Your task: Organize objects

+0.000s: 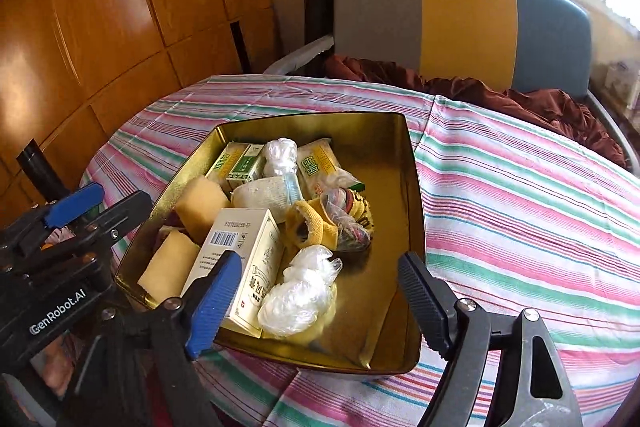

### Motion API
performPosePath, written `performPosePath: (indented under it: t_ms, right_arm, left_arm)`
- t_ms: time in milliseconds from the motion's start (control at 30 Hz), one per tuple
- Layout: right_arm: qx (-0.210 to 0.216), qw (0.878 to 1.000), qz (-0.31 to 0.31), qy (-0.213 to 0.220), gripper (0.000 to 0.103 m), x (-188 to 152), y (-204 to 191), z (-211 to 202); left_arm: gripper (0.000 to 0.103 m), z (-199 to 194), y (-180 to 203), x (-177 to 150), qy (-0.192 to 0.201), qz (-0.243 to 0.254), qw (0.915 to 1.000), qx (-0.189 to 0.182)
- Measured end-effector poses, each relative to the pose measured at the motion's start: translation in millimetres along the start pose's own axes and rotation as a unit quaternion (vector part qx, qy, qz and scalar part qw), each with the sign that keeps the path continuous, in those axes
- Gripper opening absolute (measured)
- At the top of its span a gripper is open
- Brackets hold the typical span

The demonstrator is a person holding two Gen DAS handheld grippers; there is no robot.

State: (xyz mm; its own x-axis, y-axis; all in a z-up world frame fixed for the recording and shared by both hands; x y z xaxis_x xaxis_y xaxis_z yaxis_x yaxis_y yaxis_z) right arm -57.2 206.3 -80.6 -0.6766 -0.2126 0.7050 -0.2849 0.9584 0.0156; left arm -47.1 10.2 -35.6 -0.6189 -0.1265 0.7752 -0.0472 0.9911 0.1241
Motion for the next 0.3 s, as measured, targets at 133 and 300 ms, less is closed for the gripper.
performPosePath:
  t_ms: [133,300]
  right_arm:
    - [-0.002,1.000,-0.006,0.000,0.081,-0.5,-3.7,-1.3]
    - [-0.010,1.000,-0.014,0.002,0.081,-0.5,-6.8,-3.2]
  left_arm:
    - [0.067,-4.2,-0.3,1.3,0.015,-0.005,0.9999,-0.001]
    - [0.064,-5.8,-0.4,2.9,0.017,-0.006,0.9998,-0.005]
Point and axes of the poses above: each gripper's, at about its wrist camera, not at the fingertips, and z roughly the way its jaws point, y to its right, x to its top, the point moved 5 cm from there along z, roughly the way its jaws point, and after that the axes turned 12 degrees about -z, right-handed, at the moved point
